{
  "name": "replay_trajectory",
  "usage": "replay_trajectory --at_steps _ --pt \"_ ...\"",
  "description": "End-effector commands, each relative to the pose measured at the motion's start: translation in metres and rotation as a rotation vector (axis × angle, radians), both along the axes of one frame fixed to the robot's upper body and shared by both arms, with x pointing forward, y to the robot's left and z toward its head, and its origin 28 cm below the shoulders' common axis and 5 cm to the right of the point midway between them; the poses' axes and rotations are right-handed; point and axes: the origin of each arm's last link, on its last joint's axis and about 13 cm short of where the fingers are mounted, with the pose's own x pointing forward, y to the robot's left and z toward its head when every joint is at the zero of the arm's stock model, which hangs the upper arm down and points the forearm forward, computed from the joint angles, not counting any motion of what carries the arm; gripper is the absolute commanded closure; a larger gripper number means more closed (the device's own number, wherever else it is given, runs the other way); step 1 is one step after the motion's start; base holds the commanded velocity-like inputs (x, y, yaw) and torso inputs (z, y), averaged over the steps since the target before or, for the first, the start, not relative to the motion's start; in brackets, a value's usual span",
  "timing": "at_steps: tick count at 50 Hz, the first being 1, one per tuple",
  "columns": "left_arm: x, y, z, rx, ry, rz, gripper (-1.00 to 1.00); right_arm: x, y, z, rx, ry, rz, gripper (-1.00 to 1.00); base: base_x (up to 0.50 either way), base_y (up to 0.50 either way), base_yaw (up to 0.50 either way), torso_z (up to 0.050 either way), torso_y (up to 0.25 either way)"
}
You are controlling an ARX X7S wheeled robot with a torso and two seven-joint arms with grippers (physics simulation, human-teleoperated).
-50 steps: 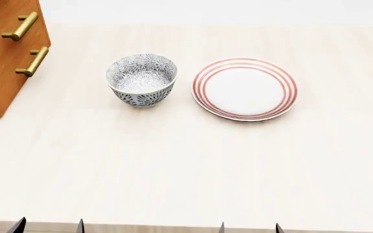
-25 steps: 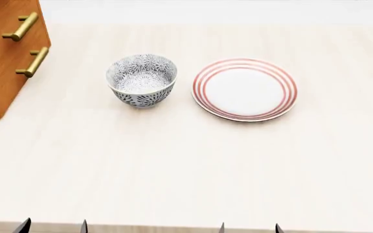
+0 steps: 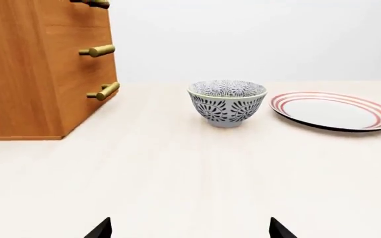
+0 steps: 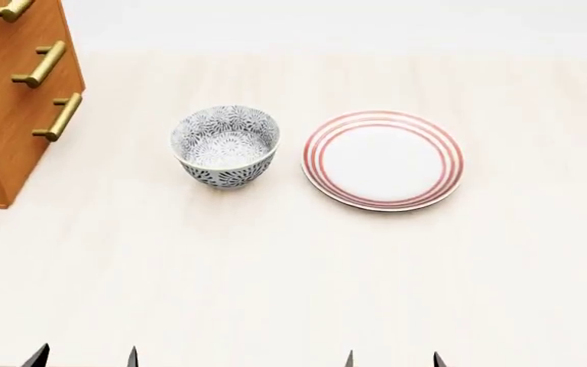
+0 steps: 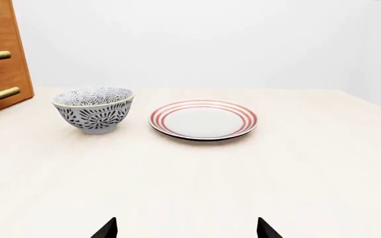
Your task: Open the top drawer of the cabinet.
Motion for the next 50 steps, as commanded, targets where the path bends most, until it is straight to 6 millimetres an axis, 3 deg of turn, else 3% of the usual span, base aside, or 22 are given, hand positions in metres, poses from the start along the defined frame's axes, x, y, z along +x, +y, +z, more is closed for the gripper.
replay_trajectory --at_steps 1,21,50 --pt "-0.0042 -0.0007 0.0058 -0.009 0.005 -0.005 -1.0 -0.0008 0.0002 0.0003 0.002 -0.003 -0.001 -1.0 0.0 0.0 0.0 0.05 0.0" --pt "-0.0041 -0.0006 0.0059 -0.022 0.005 -0.005 -1.0 0.0002 -0.0001 0.0008 0.004 0.004 -0.008 -1.0 0.0 0.0 0.0 0.046 0.0" --pt "-0.0052 -0.0017 0.004 -0.005 0.015 -0.011 -1.0 -0.0004 0.0006 -0.0025 0.005 0.01 0.007 -1.0 0.5 0.0 0.0 0.0 0.0"
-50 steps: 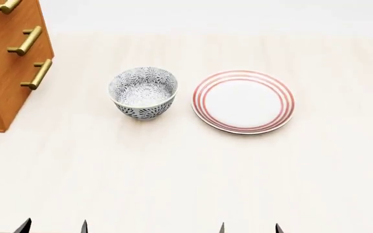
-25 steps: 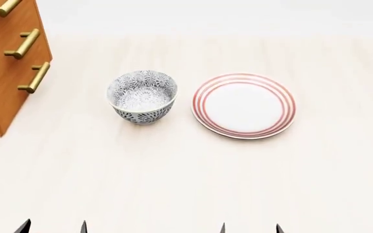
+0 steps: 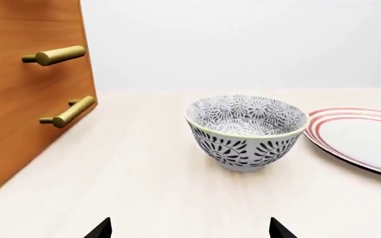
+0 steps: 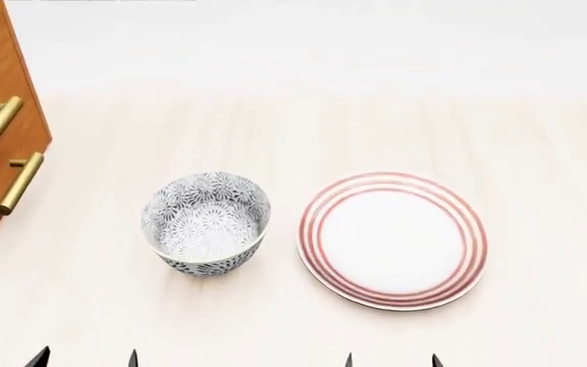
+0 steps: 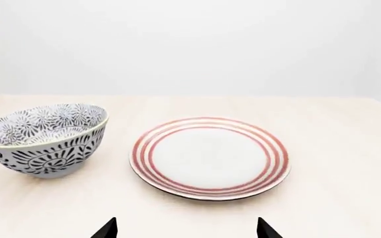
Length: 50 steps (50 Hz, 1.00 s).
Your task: Open the top drawer of the cabinet.
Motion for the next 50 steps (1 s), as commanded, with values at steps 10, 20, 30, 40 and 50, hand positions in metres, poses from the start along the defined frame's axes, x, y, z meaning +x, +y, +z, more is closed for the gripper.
replay_trajectory --at_steps 10,20,30,40,50 --pt "-0.0041 -0.0021 0.0052 -0.008 0.004 -0.013 -1.0 -0.0012 0.0009 0.0006 0.002 -0.003 0.005 -1.0 0.5 0.0 0.0 0.0 0.0" --pt "-0.0046 -0.0022 0.006 -0.007 0.0 -0.013 -1.0 -0.0013 0.001 0.0009 0.003 -0.005 0.004 -1.0 0.5 0.0 0.0 0.0 0.0" --pt "-0.0044 -0.002 0.0065 -0.01 0.001 -0.007 -1.0 -0.0013 0.0004 0.002 0.003 -0.011 0.002 -1.0 0.5 0.0 0.0 0.0 0.002" --pt "-0.0039 -0.0018 0.0074 -0.009 -0.002 -0.003 -1.0 -0.0008 0.0007 0.0044 0.019 -0.031 0.009 -1.0 0.19 0.0 0.0 0.0 0.0" --pt "-0.0042 -0.0017 0.0078 -0.009 -0.003 -0.002 -1.0 -0.0012 0.0008 0.0048 0.013 -0.037 0.011 -1.0 0.0 0.43 0.0 0.0 0.0"
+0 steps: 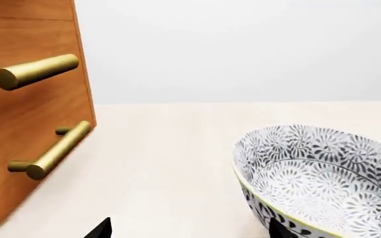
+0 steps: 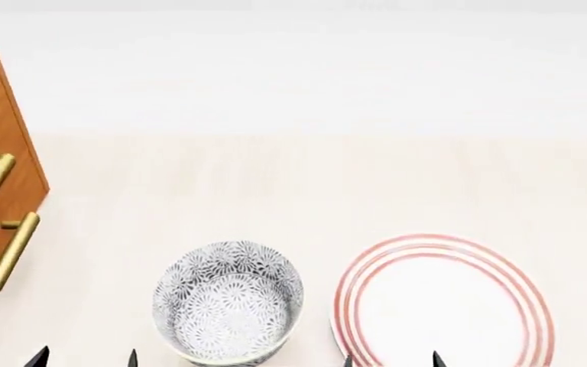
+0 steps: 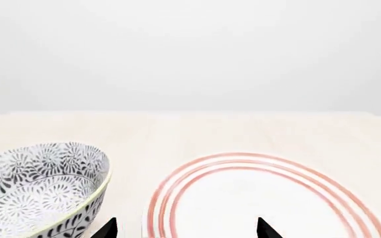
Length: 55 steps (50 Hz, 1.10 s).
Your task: Open the top drawer of the cabinet.
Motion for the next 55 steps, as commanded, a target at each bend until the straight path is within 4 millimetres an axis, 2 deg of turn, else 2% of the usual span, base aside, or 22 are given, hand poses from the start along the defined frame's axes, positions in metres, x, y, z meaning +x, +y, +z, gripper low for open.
replay_trajectory --at_steps 1,16,25,29,31,35,39,40,44,55 --pt "-0.004 -0.001 0.006 -0.011 0.0 -0.005 -1.0 0.0 0.001 0.001 0.006 -0.013 0.004 -1.0 0.0 0.5 0.0 0.0 0.0" --pt "-0.003 -0.001 0.006 -0.009 0.001 -0.003 -1.0 0.0 0.002 0.001 0.006 -0.01 0.007 -1.0 0.0 0.5 0.0 0.0 0.0" --pt "-0.002 -0.001 0.005 0.012 0.006 0.018 -1.0 0.0 0.001 0.001 0.008 -0.005 0.007 -1.0 0.0 0.01 0.0 0.0 0.0" --pt "-0.001 -0.002 0.005 0.079 0.022 0.021 -1.0 -0.001 0.001 0.001 0.005 -0.01 0.006 -1.0 0.0 0.0 0.0 0.0 0.0" --pt "0.0 -0.003 0.006 0.265 0.048 0.009 -1.0 -0.001 0.001 0.001 0.004 -0.013 0.005 -1.0 0.0 0.0 0.0 0.0 0.0" --pt "0.003 -0.004 0.014 0.335 -0.002 -0.043 -1.0 -0.001 0.002 0.001 0.004 -0.013 0.006 -1.0 0.0 0.0 0.0 0.0 0.0" --pt "0.015 0.001 0.023 0.489 -0.008 -0.01 -1.0 -0.001 0.002 0.001 0.005 -0.011 0.008 -1.0 0.0 0.0 0.0 0.0 0.0" --pt "0.024 0.003 0.026 0.604 -0.024 0.002 -1.0 -0.001 0.002 0.0 0.007 -0.007 0.009 -1.0 0.0 0.0 0.0 0.0 0.0" --pt "0.036 0.004 0.038 0.63 -0.04 0.016 -1.0 -0.002 0.002 -0.001 0.008 -0.006 0.011 -1.0 0.0 0.0 0.0 0.0 0.0" --pt "0.074 -0.001 0.078 0.857 -0.164 0.062 -1.0 -0.002 0.002 0.0 0.017 -0.001 0.015 -1.0 0.0 0.0 0.0 0.0 0.0"
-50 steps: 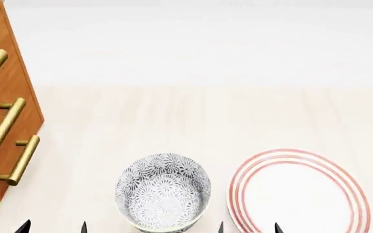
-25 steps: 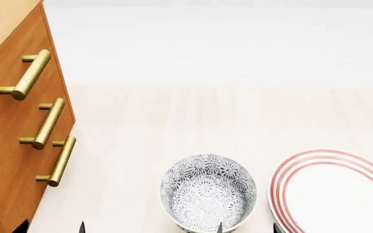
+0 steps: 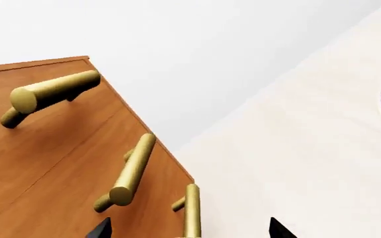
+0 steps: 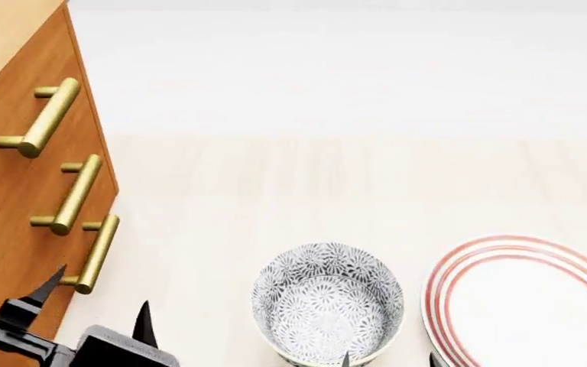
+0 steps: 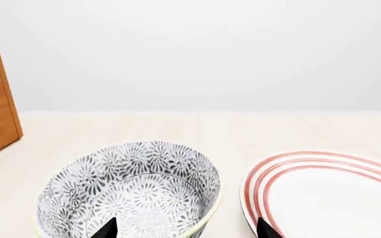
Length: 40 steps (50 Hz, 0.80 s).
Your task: Open the top drawer of the cabinet.
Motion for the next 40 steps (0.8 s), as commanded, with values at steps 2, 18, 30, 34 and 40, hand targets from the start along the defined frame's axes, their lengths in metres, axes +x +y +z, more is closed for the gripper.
replay_trajectory --at_steps 2,18,30,34,40 --pt "0.033 -0.006 0.047 0.265 -0.138 0.04 -1.0 -0.001 0.001 0.0 0.011 -0.002 0.004 -1.0 0.0 0.0 0.0 0.0 0.0" --pt "0.049 -0.002 0.07 0.473 -0.21 0.06 -1.0 0.001 0.0 0.001 0.024 -0.002 -0.007 -1.0 0.0 0.0 0.0 0.0 0.0" --pt "0.047 0.003 0.092 0.645 -0.248 0.011 -1.0 0.002 0.0 0.0 0.028 0.002 -0.009 -1.0 0.0 0.0 0.0 0.0 0.0" --pt "0.048 0.006 0.1 0.663 -0.26 0.019 -1.0 0.002 0.0 0.0 0.029 0.001 -0.008 -1.0 0.0 0.0 0.0 0.0 0.0" --pt "0.048 0.014 0.109 0.691 -0.254 0.035 -1.0 0.002 0.0 0.0 0.03 0.004 -0.006 -1.0 0.0 0.0 0.0 0.0 0.0"
